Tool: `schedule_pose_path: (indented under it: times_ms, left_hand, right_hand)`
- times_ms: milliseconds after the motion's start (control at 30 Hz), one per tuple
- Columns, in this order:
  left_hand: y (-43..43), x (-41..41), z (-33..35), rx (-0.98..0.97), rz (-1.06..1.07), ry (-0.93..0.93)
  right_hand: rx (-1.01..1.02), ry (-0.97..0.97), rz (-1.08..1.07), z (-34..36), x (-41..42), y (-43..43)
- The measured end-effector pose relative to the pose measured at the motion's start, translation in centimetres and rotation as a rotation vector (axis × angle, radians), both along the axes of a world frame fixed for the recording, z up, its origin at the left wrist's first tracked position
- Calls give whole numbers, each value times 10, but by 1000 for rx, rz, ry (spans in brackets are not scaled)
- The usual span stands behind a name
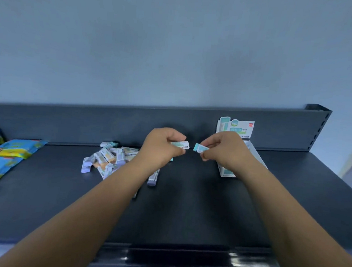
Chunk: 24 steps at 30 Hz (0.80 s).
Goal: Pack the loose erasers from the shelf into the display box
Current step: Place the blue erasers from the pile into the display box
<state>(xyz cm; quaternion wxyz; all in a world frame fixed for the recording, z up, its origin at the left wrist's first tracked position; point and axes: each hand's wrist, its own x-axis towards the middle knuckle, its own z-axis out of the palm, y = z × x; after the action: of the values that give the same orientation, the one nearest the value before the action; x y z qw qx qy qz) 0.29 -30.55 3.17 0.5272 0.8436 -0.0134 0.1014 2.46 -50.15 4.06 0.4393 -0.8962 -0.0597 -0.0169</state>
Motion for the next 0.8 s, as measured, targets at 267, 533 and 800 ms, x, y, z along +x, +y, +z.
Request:
schedule_pose_path:
  times_ms: [267,533,800]
  left_hand:
    - [-8,3,-3,85,-77,-113]
    - [-33,14,-10,214,-185,-182]
    - [-87,45,-5,261,-157,-157]
  right_hand:
    - [-267,-131,1,2,-3,-15]
    - [-269,-295,-7,1,2,-68]
    - [-404,-376,35,-3,35,-132]
